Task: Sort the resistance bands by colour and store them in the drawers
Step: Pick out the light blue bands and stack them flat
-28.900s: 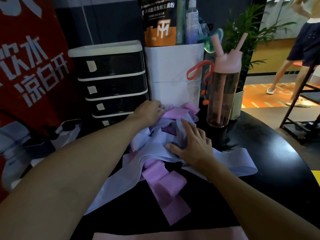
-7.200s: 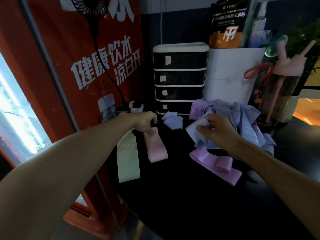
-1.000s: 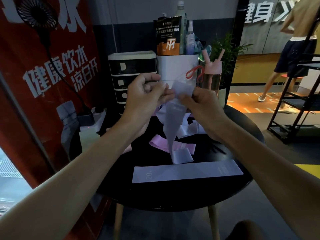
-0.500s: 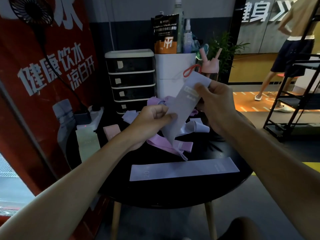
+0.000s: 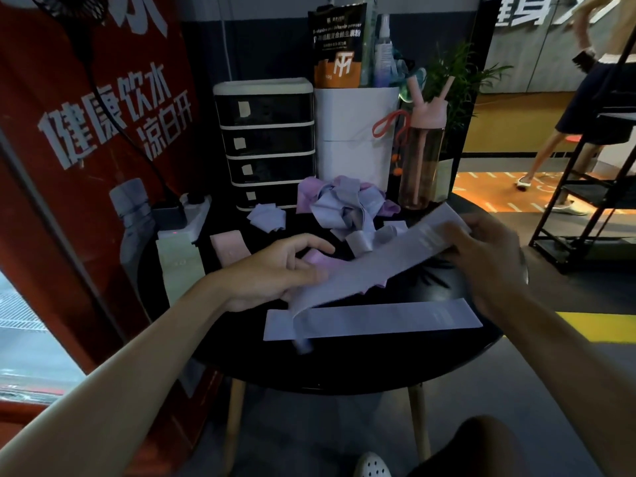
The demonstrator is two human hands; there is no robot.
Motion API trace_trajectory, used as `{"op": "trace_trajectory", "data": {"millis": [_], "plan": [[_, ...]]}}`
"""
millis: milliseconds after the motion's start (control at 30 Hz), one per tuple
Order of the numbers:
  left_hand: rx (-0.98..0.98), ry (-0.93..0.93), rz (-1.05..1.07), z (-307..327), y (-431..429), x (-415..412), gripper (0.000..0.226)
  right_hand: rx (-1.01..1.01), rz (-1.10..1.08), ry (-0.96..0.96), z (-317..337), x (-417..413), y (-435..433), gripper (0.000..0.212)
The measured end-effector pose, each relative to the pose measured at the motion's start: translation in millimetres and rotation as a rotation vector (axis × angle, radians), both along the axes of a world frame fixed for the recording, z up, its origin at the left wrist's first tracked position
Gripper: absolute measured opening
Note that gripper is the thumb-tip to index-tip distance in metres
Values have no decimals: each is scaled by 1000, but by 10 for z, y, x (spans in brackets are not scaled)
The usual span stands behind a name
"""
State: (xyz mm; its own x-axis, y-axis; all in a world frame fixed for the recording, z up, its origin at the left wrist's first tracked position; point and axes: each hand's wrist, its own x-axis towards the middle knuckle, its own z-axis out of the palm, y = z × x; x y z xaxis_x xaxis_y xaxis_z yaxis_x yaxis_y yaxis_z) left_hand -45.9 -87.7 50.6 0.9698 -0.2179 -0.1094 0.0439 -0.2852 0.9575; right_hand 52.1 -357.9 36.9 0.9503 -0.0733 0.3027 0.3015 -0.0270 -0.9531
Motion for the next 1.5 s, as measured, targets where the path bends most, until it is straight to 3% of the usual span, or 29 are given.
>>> {"op": "trace_trajectory", "data": {"millis": [167, 300, 433, 567, 733, 833, 900, 1000, 1167, 1500], "plan": [[100, 15, -15, -142, 186, -98, 50, -188, -73, -35, -311, -64, -236, 14], [217, -15, 140, -220, 250, -142, 33, -329, -36, -73, -535, -153, -359, 28], [307, -83, 309, -325, 276, -159, 24, -480, -53, -160, -719, -196, -432, 18], [345, -151, 388, -429, 282, -133, 18, -458, -65, -121, -820, -205, -478, 14], [402, -209, 368, -504, 250, -104, 12, -447, -90, -146, -861, -233, -496, 19], [460, -234, 318, -557, 266, -103, 10, -548, -84, -175, -891, -245, -544, 22], [553, -286, 287, -605, 277, -126, 11, -689, -105, -240, -938, -205, -591, 25], [747, -372, 221, -649, 282, -196, 20, -751, -88, -281, -948, -160, -658, 14], [660, -419, 69, -769, 319, -275, 53, -881, 245, -257, -880, -144, -759, 29], [576, -502, 98, -855, 297, -295, 38, -867, 291, -254, -802, -118, -801, 26]]}}
